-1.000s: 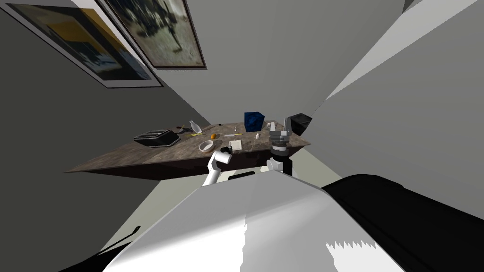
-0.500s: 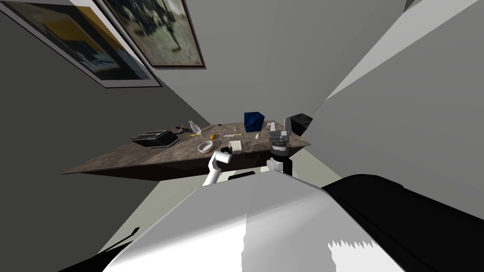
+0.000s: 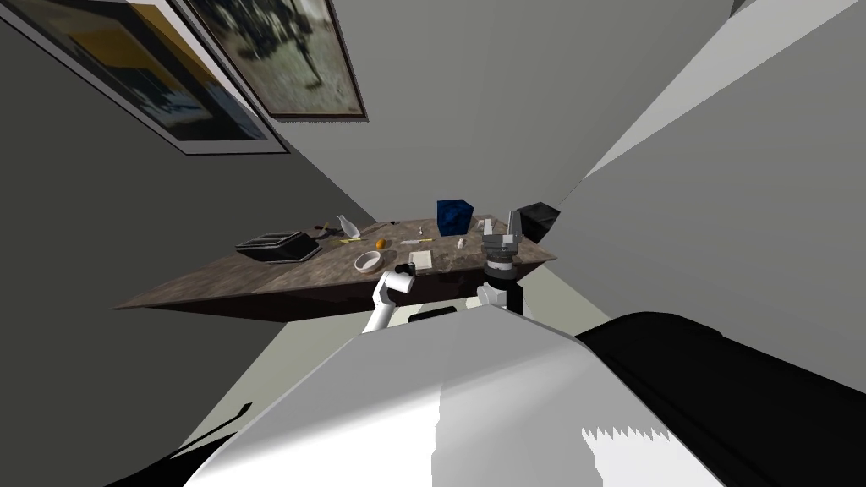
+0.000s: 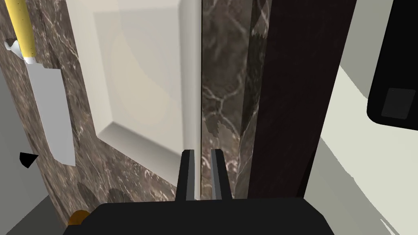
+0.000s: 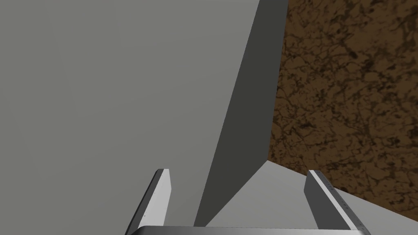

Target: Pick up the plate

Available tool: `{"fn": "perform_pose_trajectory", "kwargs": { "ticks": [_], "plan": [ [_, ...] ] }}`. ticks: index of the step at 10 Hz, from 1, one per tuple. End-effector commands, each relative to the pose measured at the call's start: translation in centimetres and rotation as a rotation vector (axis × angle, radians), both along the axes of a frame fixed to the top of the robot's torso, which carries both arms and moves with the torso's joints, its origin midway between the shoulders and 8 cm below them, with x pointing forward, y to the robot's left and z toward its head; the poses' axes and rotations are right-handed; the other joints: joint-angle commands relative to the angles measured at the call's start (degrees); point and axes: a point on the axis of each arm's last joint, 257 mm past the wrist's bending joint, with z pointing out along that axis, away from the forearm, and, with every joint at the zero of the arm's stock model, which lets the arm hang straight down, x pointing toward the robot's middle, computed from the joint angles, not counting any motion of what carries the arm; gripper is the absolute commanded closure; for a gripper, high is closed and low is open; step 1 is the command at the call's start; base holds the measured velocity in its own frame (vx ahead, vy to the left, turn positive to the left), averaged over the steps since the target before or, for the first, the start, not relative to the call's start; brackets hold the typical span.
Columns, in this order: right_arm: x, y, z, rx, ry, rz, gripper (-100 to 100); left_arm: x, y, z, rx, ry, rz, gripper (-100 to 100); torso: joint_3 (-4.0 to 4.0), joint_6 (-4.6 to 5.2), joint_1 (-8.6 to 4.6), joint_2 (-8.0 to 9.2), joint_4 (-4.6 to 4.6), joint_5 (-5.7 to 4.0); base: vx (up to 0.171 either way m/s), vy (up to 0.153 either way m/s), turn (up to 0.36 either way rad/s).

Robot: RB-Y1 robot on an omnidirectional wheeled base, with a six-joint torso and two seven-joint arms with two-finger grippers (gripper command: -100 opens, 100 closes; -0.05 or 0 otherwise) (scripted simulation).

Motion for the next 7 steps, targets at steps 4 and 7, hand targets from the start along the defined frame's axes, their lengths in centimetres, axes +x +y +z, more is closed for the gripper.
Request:
{"fn": "perform_pose_trajectory", "kwargs": {
  "ticks": [4, 7],
  "plan": [
    [0.0, 0.0, 0.0, 0.000, 0.000, 0.000, 0, -1.2, 1.1, -1.6, -0.050, 0.068, 0.093, -100, 0.12, 0.01, -0.01, 0.16, 0.06, -0.01, -0.131, -0.020, 0.016],
    [0.0, 0.0, 0.0, 0.000, 0.000, 0.000, 0, -1.6, 1.4, -2.0, -0.084, 0.096, 0.149, -100, 0.00, 0.01, 0.00, -0.05, 0.02, -0.01, -0.060, -0.016, 0.011]
  ]
}}
